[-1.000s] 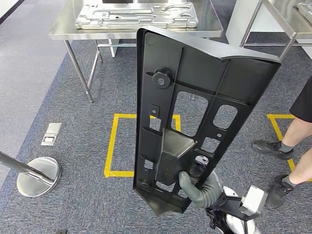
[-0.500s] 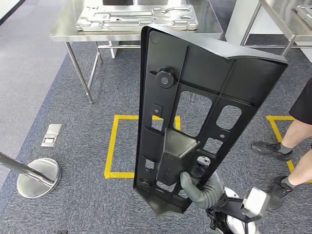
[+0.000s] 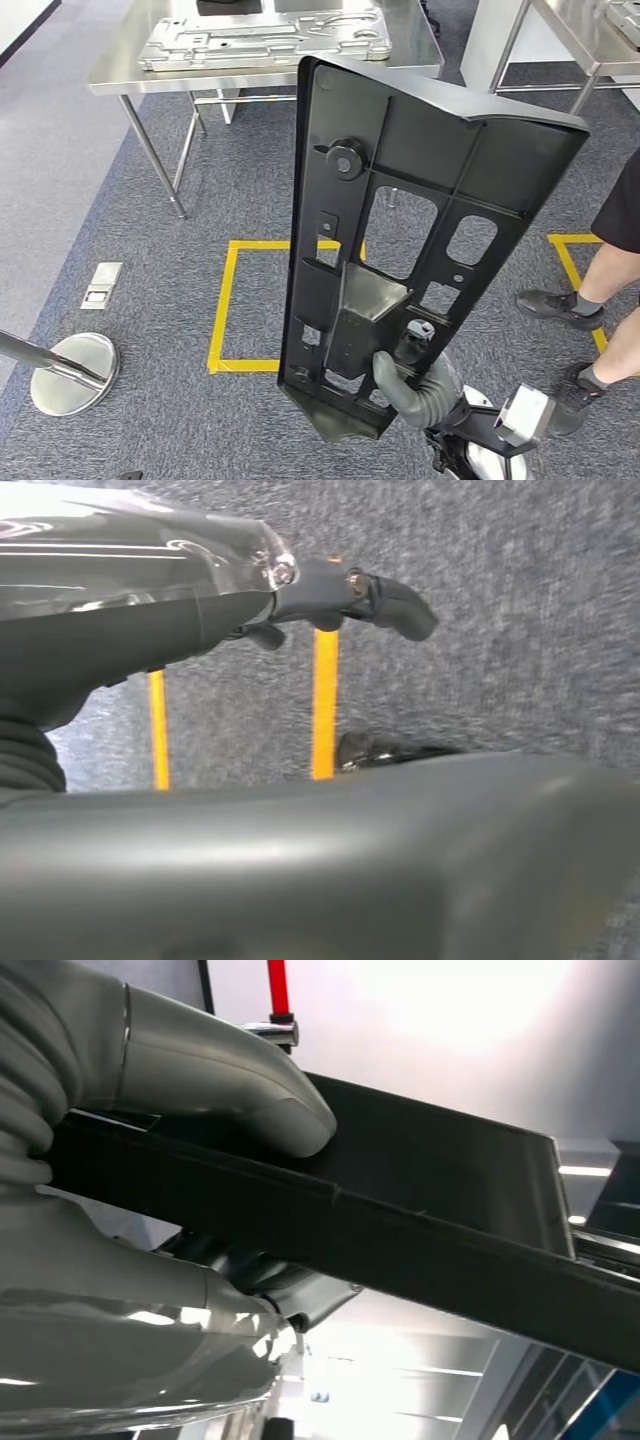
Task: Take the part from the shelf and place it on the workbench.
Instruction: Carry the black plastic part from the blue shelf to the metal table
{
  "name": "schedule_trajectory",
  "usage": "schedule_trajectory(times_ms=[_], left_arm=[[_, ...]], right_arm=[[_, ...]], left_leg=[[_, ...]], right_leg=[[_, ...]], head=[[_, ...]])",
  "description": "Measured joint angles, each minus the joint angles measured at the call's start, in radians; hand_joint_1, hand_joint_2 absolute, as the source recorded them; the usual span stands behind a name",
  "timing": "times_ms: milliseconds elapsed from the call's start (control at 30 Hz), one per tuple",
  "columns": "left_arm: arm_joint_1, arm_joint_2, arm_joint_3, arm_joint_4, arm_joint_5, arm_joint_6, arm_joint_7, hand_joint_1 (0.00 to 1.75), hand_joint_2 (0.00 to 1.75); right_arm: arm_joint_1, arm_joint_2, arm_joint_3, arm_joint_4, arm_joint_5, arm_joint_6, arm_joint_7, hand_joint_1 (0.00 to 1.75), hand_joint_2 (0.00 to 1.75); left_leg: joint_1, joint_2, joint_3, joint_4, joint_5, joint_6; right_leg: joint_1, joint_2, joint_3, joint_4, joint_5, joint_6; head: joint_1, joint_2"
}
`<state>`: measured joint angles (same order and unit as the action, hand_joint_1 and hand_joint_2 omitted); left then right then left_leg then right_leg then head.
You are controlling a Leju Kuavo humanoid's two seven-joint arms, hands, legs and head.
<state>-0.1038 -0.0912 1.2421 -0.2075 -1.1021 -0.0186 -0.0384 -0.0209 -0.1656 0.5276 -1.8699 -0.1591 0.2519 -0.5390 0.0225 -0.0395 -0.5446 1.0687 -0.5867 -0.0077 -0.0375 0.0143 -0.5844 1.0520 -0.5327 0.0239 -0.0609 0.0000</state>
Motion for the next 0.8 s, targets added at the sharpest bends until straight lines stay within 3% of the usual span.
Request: schedule_trajectory(times_ms=[100,133,167,200,267,333,400,500,567,633,667,700,800], left_arm=[[-0.004,0.000,0.000,0.000,0.000,0.000,0.000,0.00,1.75],[-0.003,0.000,0.000,0.000,0.000,0.000,0.000,0.00,1.75],[-0.002,-0.001,0.000,0.000,0.000,0.000,0.000,0.00,1.75],[-0.001,-0.001,0.000,0.000,0.000,0.000,0.000,0.00,1.75],[0.000,-0.001,0.000,0.000,0.000,0.000,0.000,0.00,1.75],[0.000,-0.001,0.000,0.000,0.000,0.000,-0.001,0.00,1.75],[-0.001,-0.001,0.000,0.000,0.000,0.000,-0.002,0.00,1.75],[-0.001,-0.001,0.000,0.000,0.000,0.000,-0.006,0.00,1.75],[-0.001,-0.002,0.000,0.000,0.000,0.000,-0.007,0.00,1.75],[0.000,-0.002,0.000,0.000,0.000,0.000,-0.007,0.00,1.75],[0.000,-0.002,0.000,0.000,0.000,0.000,-0.007,0.00,1.75],[0.000,-0.002,0.000,0.000,0.000,0.000,-0.007,0.00,1.75],[-0.001,-0.003,0.000,0.000,0.000,0.000,-0.008,0.00,1.75]], right_arm=[[0.001,0.001,0.000,-0.002,0.000,0.000,0.000,1.75,1.75],[0.001,0.001,0.000,-0.002,0.000,0.000,0.000,1.75,1.75],[0.001,0.001,0.000,-0.002,0.000,0.000,0.000,1.75,1.75],[0.001,0.001,0.000,-0.002,0.000,0.000,0.000,1.75,1.75],[0.000,0.002,0.000,-0.003,0.000,0.000,0.000,1.75,1.75],[-0.001,0.003,0.000,-0.004,0.000,0.000,0.000,1.75,1.75],[-0.001,0.003,0.000,-0.005,0.000,0.000,0.000,1.75,1.75],[-0.002,0.003,0.000,-0.008,0.000,0.000,0.000,1.75,1.75],[-0.002,0.003,-0.001,-0.009,0.000,0.000,0.000,1.75,1.75],[0.000,0.003,-0.001,-0.008,0.000,0.000,0.000,1.75,1.75],[0.001,0.003,-0.001,-0.007,0.000,0.000,0.000,1.75,1.75],[0.001,0.003,-0.001,-0.007,0.000,0.000,0.000,1.75,1.75],[0.001,0.003,-0.001,-0.007,0.000,0.000,0.000,1.75,1.75]], left_leg=[[-0.001,0.028,-0.105,0.193,-0.080,-0.005],[-0.001,0.030,-0.137,0.245,-0.090,-0.004],[-0.002,0.030,-0.153,0.261,-0.079,-0.001],[-0.003,0.030,-0.150,0.236,-0.049,0.004],[-0.010,0.032,-0.103,0.112,0.036,0.021],[-0.020,0.035,-0.067,0.021,0.079,0.037],[-0.027,0.037,-0.063,0.003,0.073,0.043],[-0.021,0.036,-0.052,-0.020,0.065,0.048],[-0.019,0.035,-0.044,-0.028,0.065,0.052],[-0.022,0.035,-0.040,-0.028,0.061,0.057],[-0.025,0.035,-0.037,-0.028,0.059,0.059],[-0.027,0.034,-0.033,-0.028,0.056,0.060],[-0.033,0.030,-0.013,-0.027,0.042,0.058]], right_leg=[[0.002,-0.018,0.005,0.000,-0.008,-0.012],[0.003,-0.022,0.007,0.000,-0.011,-0.014],[0.005,-0.025,0.011,0.000,-0.014,-0.015],[0.006,-0.027,0.016,0.000,-0.018,-0.015],[0.007,-0.029,0.029,-0.001,-0.027,-0.013],[0.009,-0.030,0.036,-0.002,-0.033,-0.007],[0.009,-0.031,0.033,-0.004,-0.034,0.003],[0.009,-0.030,0.027,0.014,-0.052,0.018],[0.010,-0.025,-0.017,0.105,-0.100,0.021],[0.012,-0.022,-0.087,0.228,-0.142,0.023],[0.014,-0.021,-0.108,0.257,-0.139,0.023],[0.016,-0.021,-0.110,0.247,-0.116,0.021],[0.025,-0.017,-0.036,0.068,-0.006,0.005]], head=[[0.000,0.000],[0.000,0.000],[0.000,0.000],[0.000,0.000],[0.000,0.000],[0.000,0.000],[0.000,0.000],[0.001,0.000],[0.001,0.000],[0.001,0.000],[0.001,0.000],[0.001,0.000],[0.001,0.000]])
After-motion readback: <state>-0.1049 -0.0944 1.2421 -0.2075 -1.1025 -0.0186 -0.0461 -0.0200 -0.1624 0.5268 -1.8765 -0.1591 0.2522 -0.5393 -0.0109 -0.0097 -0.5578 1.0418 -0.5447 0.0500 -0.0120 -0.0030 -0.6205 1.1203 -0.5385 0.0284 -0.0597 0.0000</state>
